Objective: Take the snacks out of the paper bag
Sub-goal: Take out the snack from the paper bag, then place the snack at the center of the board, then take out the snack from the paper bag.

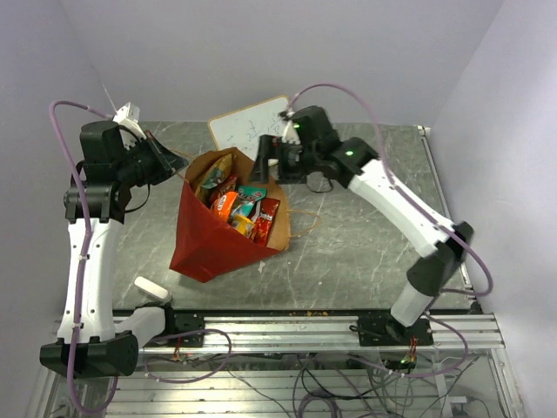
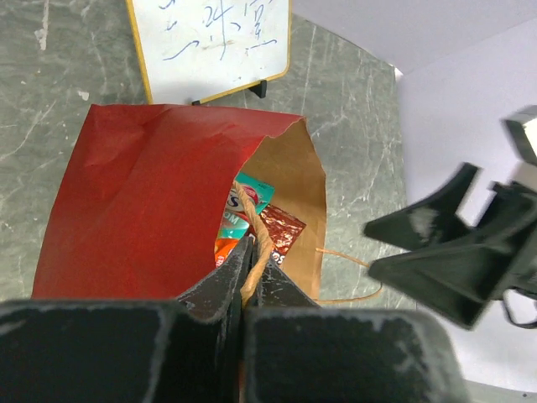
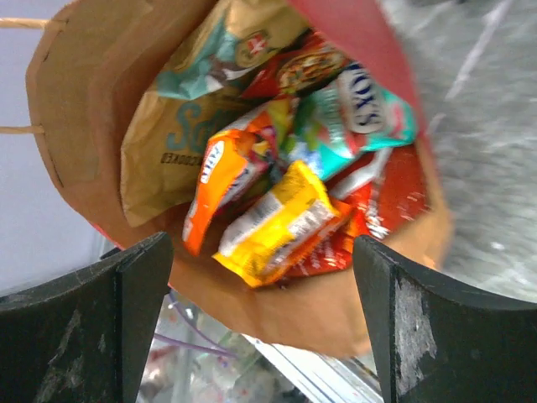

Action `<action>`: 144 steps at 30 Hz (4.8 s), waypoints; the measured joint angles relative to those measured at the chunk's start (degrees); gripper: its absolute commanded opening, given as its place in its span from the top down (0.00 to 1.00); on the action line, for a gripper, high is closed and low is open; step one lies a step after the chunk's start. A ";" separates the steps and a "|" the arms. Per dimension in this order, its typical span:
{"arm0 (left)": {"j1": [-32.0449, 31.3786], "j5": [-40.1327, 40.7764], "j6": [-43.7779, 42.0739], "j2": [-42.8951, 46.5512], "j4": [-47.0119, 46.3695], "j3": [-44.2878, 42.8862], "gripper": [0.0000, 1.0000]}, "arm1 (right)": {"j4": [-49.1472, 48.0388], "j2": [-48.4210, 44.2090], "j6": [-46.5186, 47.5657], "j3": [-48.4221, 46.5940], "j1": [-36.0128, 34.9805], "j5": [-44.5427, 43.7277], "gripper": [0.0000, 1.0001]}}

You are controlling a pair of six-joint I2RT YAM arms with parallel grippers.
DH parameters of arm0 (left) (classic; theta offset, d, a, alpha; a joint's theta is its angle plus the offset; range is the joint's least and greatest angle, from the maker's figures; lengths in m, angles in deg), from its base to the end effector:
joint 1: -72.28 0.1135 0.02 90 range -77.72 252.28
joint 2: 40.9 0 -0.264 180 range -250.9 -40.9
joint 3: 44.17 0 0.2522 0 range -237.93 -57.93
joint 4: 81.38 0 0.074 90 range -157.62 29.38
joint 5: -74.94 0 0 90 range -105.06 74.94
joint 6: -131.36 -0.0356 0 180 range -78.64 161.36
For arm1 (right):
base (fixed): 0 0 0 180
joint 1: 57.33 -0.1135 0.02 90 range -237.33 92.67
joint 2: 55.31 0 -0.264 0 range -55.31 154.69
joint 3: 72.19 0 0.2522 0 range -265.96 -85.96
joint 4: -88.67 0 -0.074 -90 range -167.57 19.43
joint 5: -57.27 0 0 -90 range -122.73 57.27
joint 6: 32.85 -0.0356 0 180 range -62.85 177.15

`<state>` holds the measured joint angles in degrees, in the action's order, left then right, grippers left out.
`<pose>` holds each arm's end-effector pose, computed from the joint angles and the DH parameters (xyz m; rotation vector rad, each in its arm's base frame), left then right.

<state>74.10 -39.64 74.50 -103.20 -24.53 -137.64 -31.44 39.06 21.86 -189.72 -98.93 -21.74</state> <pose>0.2093 -0.0082 0.4317 -0.3468 2.0330 -0.7754 0.2642 0.2436 0.4108 -0.2442 2.3564 0.9162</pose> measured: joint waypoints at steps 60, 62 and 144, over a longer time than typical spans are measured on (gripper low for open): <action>0.00 5.05 1.29 2.34 10.38 -3.19 0.93 | 0.94 10.86 -10.03 -18.27 -11.13 -6.54 1.00; 0.00 5.35 1.22 2.25 10.38 -3.21 0.93 | 1.01 8.17 -7.74 -18.01 -10.82 -7.21 1.00; -0.07 9.53 -3.89 0.35 14.64 -3.65 0.93 | -17.73 5.73 -0.39 9.01 -4.81 1.55 0.34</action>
<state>74.04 -30.11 70.61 -102.86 -9.89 -141.29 -49.17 44.78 21.47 -180.72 -103.74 -20.19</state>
